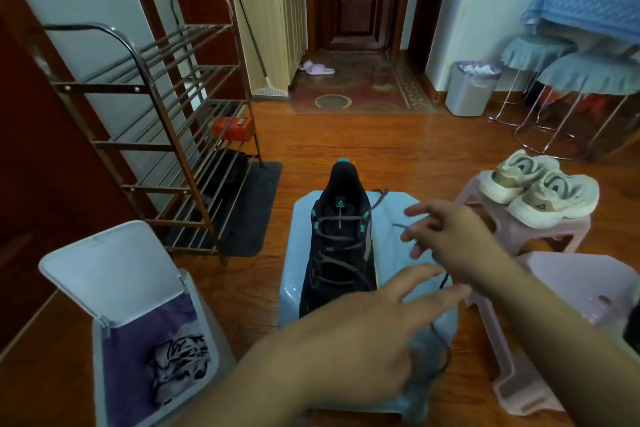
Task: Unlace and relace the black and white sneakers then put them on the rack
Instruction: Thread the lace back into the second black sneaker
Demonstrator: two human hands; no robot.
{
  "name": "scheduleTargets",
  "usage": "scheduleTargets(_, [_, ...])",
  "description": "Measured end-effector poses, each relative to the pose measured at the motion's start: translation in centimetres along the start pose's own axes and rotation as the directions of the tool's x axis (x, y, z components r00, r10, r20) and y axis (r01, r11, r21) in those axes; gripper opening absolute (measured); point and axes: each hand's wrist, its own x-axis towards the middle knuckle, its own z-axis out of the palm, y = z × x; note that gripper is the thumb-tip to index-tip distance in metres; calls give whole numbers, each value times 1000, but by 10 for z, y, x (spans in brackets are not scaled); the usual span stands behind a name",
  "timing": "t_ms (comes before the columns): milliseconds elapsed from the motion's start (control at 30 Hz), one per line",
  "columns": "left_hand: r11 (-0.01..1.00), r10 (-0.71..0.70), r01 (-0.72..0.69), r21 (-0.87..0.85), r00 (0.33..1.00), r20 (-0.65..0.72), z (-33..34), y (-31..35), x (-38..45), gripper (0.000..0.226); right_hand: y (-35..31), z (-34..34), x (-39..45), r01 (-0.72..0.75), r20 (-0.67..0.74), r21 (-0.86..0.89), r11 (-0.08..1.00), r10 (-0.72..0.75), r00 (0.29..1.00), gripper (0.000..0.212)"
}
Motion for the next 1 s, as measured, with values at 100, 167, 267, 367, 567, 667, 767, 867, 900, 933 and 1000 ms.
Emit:
scheduleTargets(100, [985,-48,108,135,921,-386,-2,-16,-1,46,-3,18,-12,29,101,-43,999,-25,995,10])
scheduleTargets(167, [936,-240,348,58,747,-620,-8,-36,-1,26,0,33,-19,21,119,-41,999,-16,993,12])
scheduleTargets(267, [836,-360,541,87,663,-657,-8,-58,6,21,4,52,-24,66,55,-82,994,-62,997,13])
scheduleTargets(367, [833,-339,540,126,675,-656,-3,-61,11,22,7,58,-23,120,-1,-125,985,-121,993,12])
scheduleTargets(567, [809,-471,588,-12,636,-611,3,-54,25,27,0,62,-25,280,27,-313,908,-286,958,13])
scheduleTargets(667, [786,-509,615,-60,589,-627,3,-51,22,14,-2,62,-25,331,27,-343,879,-343,939,14])
scheduleTargets(767, [737,-490,672,67,600,-632,4,-49,20,13,-3,65,-25,352,28,-390,851,-372,928,13])
scheduleTargets(867, [745,-508,667,32,597,-620,10,-47,23,21,-1,66,-24,379,34,-416,827,-402,915,13])
scheduleTargets(900, [755,-537,655,-40,581,-612,13,-48,24,22,0,64,-23,391,47,-416,821,-409,911,13])
scheduleTargets(933, [763,-573,631,-140,561,-598,15,-49,25,24,0,62,-23,400,70,-419,815,-411,909,13])
scheduleTargets(1000, [770,-625,545,-332,539,-565,17,-53,26,29,-2,57,-23,419,116,-449,789,-413,903,11])
